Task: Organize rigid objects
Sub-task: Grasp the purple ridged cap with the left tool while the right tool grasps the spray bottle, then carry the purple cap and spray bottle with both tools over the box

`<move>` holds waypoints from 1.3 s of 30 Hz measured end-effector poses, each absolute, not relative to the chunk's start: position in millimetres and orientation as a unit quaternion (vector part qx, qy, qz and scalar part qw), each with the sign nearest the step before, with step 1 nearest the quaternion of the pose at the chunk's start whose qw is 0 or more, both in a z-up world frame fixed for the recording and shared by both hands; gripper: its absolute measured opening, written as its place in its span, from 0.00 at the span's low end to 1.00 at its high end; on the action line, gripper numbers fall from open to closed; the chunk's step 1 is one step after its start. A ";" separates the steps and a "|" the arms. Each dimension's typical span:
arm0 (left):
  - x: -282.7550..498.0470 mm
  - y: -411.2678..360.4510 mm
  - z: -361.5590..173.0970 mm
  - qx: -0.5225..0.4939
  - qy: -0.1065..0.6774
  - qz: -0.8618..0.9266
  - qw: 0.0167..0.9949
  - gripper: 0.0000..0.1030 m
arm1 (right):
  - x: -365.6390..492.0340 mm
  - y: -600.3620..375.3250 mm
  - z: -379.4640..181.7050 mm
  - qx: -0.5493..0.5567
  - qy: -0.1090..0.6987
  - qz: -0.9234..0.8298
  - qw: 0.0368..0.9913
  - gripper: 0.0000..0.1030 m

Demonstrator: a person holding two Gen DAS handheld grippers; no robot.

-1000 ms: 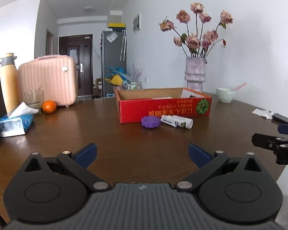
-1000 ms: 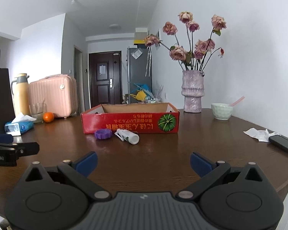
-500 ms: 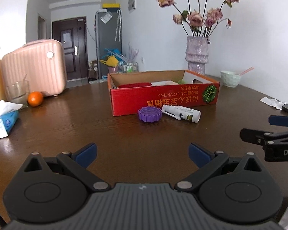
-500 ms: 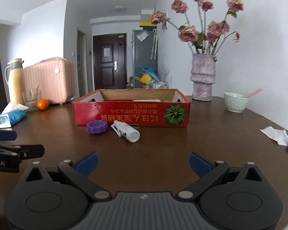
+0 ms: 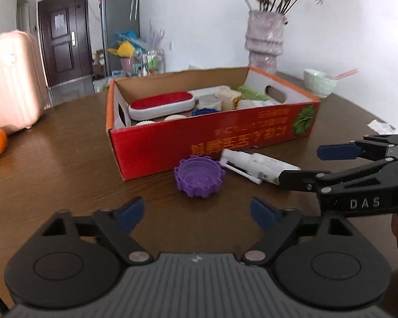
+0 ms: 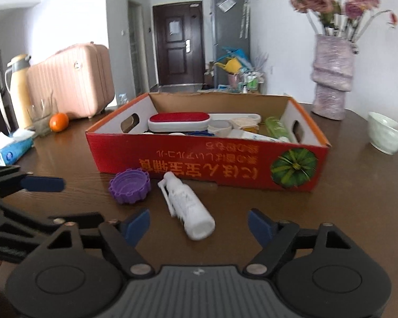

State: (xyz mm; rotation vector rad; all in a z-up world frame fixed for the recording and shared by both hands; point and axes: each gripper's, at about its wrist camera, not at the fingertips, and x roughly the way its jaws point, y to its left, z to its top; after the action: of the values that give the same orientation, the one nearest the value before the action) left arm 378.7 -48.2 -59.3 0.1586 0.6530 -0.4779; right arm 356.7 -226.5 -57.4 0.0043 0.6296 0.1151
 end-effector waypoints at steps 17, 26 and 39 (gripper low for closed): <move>426.7 -74.3 -76.9 0.082 0.340 -0.291 0.890 0.54 | 375.6 -247.2 -75.3 0.026 0.343 0.088 0.935 0.26; 363.9 -57.5 -49.1 0.056 0.304 -0.283 0.908 0.53 | 313.5 -256.2 -61.4 0.043 0.322 0.062 0.944 0.26; 259.5 -7.8 -5.4 0.005 0.238 -0.233 0.943 0.54 | 210.3 -235.1 -6.5 0.055 0.219 0.063 0.972 0.26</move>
State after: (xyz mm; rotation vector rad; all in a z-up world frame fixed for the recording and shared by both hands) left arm 259.5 -7.8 -5.4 0.0110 0.4858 -0.4757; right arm 210.3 -235.1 -6.5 0.1106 0.4411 0.1274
